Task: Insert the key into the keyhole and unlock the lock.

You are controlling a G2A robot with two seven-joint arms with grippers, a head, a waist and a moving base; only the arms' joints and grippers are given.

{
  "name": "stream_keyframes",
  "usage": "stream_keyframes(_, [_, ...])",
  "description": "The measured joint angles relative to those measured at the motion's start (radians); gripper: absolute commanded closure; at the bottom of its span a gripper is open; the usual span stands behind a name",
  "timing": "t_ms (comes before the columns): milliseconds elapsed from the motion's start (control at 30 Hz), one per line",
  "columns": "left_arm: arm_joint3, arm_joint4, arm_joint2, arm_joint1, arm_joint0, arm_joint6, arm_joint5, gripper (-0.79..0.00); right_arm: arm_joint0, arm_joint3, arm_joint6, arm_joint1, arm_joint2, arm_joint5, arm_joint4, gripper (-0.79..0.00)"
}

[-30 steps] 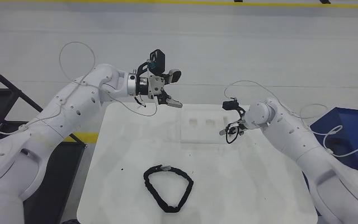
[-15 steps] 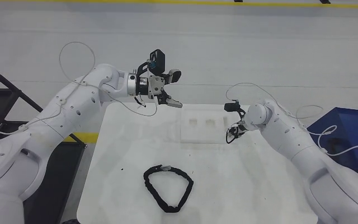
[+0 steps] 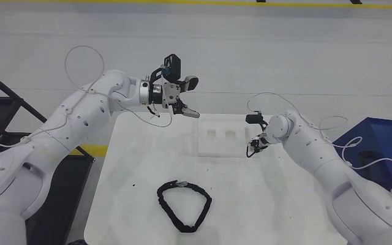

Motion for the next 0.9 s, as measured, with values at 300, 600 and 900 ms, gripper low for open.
stream_keyframes(300, [0.000,0.000,0.000,0.000,0.000,0.000,0.000,-0.785,0.043,-0.024,0.028,0.003,0.021,-0.012,-0.049,0.000])
stream_keyframes(600, [0.000,0.000,0.000,0.000,0.000,0.000,0.000,-0.785,0.058,-0.158,0.056,0.070,0.141,-0.078,-0.014,0.000])
stream_keyframes(900, [0.000,0.000,0.000,0.000,0.000,0.000,0.000,-0.785,-0.042,-0.494,0.142,0.183,0.341,-0.084,0.004,0.000])
